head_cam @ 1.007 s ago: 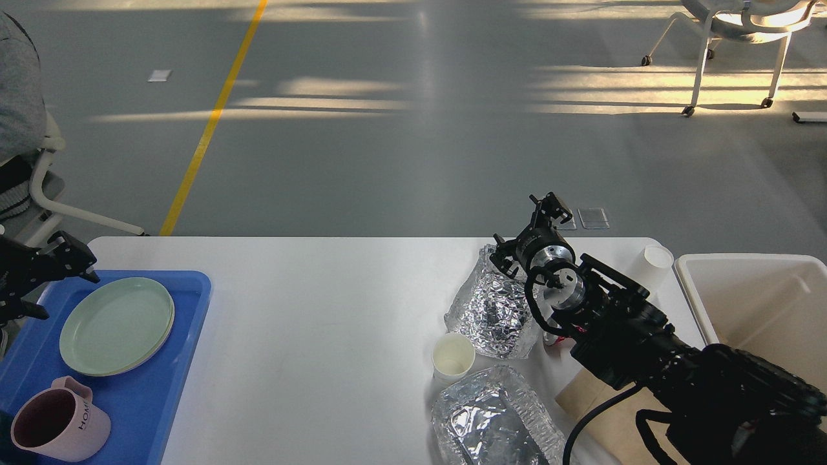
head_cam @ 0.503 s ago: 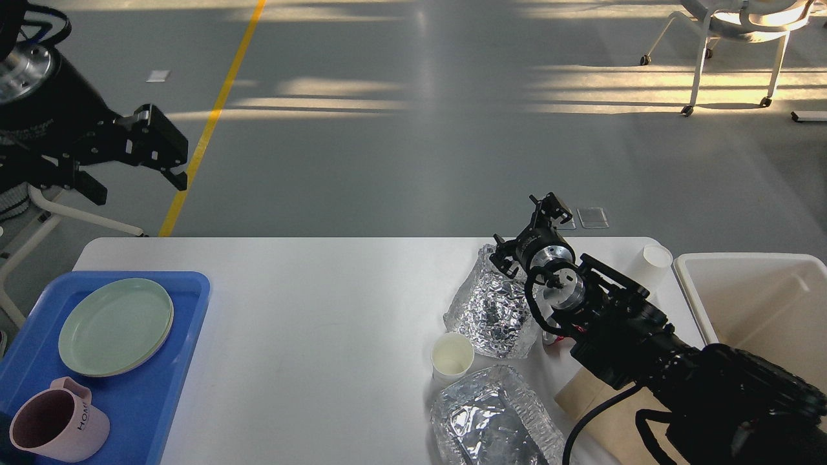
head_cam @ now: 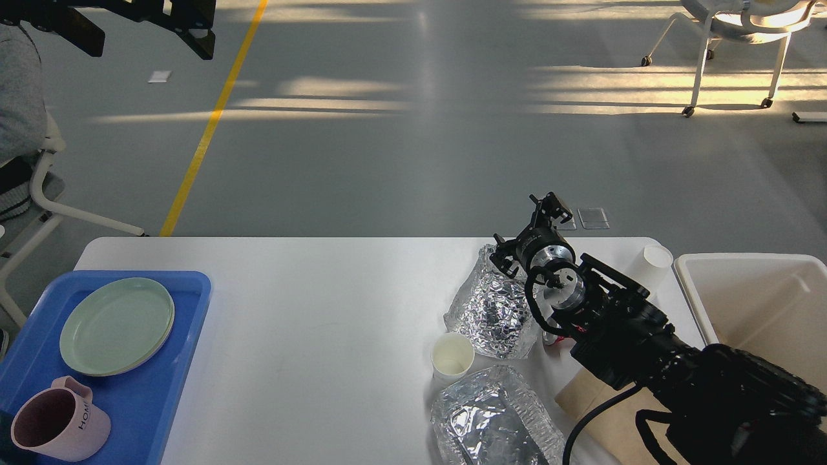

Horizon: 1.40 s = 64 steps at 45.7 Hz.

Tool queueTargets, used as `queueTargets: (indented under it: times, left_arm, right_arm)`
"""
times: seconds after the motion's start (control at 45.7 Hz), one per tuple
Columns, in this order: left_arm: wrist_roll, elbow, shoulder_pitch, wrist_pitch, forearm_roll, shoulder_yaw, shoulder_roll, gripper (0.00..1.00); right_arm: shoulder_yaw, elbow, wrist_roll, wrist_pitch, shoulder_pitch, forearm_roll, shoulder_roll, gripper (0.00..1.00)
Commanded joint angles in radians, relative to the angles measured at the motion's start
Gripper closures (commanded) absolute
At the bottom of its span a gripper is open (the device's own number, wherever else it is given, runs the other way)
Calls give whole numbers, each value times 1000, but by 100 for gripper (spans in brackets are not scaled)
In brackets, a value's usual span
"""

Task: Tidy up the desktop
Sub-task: 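Raise the open left gripper away from the tray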

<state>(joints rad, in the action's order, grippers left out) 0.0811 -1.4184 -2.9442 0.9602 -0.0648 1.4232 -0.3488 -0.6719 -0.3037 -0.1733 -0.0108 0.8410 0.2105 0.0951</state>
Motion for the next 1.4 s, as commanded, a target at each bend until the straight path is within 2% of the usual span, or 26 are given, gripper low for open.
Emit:
queueTargets:
  times: [0.0, 0.197, 0.438, 0.525, 0.547, 0.569, 0.875, 0.985, 1.05, 1.16, 1.378]
  left_arm:
    - [-1, -10, -23, 0, -1, -1, 25, 3]
    - [6, 4, 31, 0, -4, -17, 33, 4]
    - [14, 124, 299, -17, -4, -30, 1, 3]
    - [14, 183, 410, -193, -4, -38, -32, 3]
    - [16, 215, 471, -299, -4, -59, -50, 3]
    - [16, 225, 494, -346, -6, -70, -56, 3]
    - [17, 423, 838, -940, -10, -271, -73, 3]
    - [49, 516, 976, -1122, -36, -366, -67, 3]
    - [81, 587, 1046, -1195, -49, -427, -61, 3]
    - [123, 694, 1143, -1239, -50, -524, -27, 3]
    - [124, 935, 1303, -1242, -55, -717, 13, 3]
  right_arm:
    - [0, 0, 0, 0, 0, 1, 0, 0]
    - [0, 0, 0, 0, 0, 0, 0, 0]
    - [0, 0, 0, 0, 1, 1, 0, 0]
    - [0, 0, 0, 0, 0, 0, 0, 0]
    - [0, 0, 0, 0, 1, 0, 0, 0]
    - [0, 0, 0, 0, 0, 1, 0, 0]
    - [0, 0, 0, 0, 0, 0, 0, 0]
    - [0, 0, 0, 0, 1, 1, 0, 0]
    - [0, 0, 0, 0, 0, 1, 0, 0]
    - [0, 0, 1, 0, 1, 0, 0, 0]
    - [0, 0, 0, 0, 1, 0, 0, 0]
